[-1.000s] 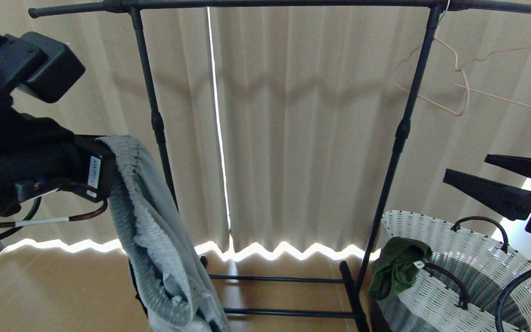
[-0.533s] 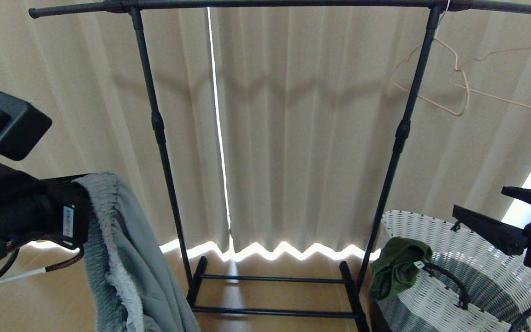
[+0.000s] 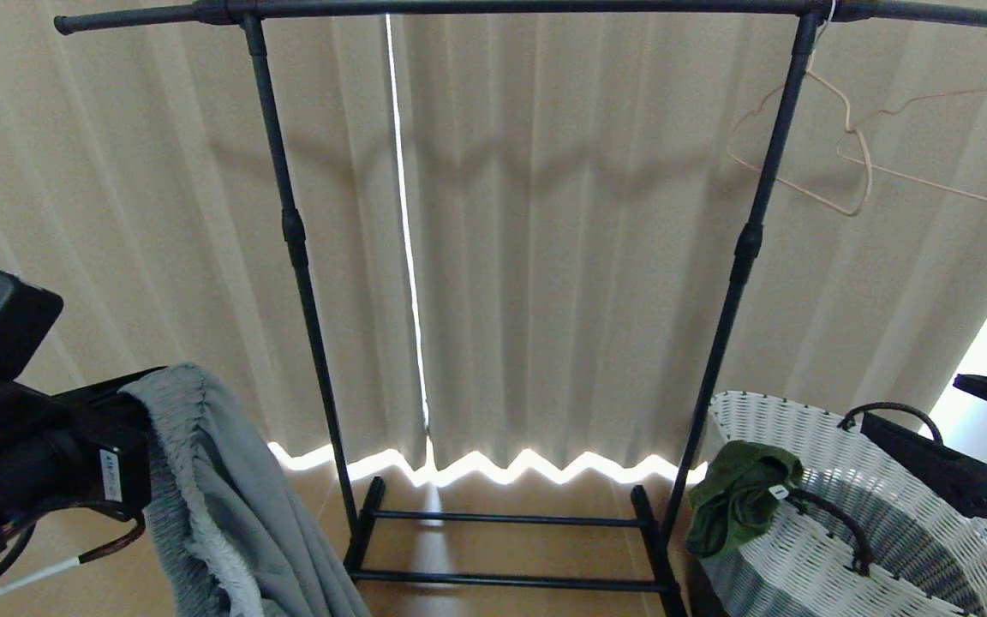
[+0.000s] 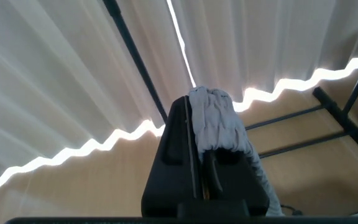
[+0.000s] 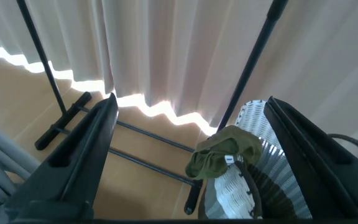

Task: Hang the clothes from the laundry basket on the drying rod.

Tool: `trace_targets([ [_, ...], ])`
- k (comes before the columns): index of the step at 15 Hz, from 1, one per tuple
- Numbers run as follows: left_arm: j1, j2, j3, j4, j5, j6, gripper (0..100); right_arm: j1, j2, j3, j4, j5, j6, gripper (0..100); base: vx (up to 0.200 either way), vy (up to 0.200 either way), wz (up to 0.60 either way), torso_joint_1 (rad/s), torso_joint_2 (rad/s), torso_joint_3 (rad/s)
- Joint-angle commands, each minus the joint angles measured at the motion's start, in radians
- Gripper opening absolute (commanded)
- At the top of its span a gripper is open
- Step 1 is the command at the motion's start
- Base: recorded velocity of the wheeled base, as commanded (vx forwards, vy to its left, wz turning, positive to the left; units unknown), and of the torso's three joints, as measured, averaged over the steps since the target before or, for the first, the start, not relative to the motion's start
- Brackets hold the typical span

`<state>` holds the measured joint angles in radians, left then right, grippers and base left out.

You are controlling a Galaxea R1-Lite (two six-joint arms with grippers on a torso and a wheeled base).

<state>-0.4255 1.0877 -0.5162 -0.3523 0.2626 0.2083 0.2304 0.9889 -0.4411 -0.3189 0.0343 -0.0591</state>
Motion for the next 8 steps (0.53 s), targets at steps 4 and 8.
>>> trace_targets([
  [4,0.008,-0.038,0.051,-0.019,-0.045,0.008,0,0.001,0.016,0.018,0.000,-0.001,-0.008,100,0.000,0.000,0.00,0.000,0.00,0.000],
  [8,0.013,-0.114,0.087,-0.017,-0.046,0.066,0,0.001,0.011,0.021,-0.002,-0.002,-0.027,100,0.000,0.000,0.00,0.000,0.00,0.000],
])
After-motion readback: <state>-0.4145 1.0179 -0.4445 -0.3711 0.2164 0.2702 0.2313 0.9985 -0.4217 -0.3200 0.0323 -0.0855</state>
